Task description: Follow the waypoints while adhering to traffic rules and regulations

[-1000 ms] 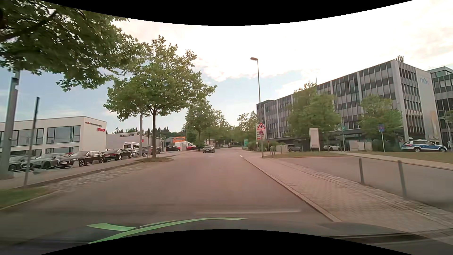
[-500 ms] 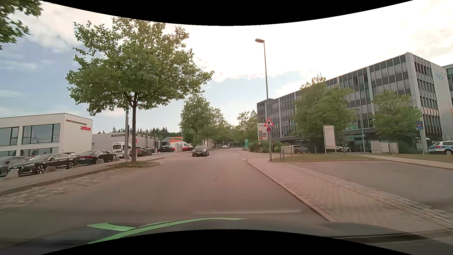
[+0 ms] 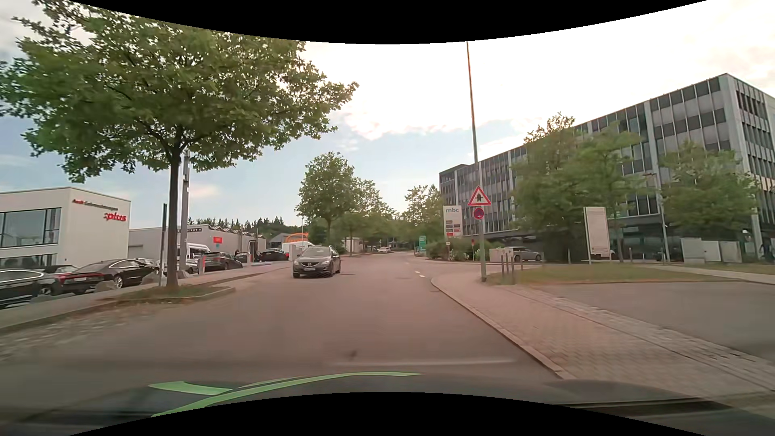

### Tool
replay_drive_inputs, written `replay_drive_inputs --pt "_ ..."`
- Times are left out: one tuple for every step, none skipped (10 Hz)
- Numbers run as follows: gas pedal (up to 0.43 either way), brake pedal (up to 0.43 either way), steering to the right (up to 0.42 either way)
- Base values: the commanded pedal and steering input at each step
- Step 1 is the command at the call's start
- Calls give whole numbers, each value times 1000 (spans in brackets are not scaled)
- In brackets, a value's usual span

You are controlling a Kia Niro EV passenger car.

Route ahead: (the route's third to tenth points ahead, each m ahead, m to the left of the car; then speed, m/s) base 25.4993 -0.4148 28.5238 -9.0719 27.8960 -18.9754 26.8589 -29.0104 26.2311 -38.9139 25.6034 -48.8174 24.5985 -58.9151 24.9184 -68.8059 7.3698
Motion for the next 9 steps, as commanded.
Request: replay_drive_inputs --pt "0 0 3" --pt "0 0 2" --pt "0 0 3" --pt "0 0 2" --pt "0 0 2" --pt "0 0 1" --pt "0 0 0" --pt "0 0 0" --pt "0 0 0"
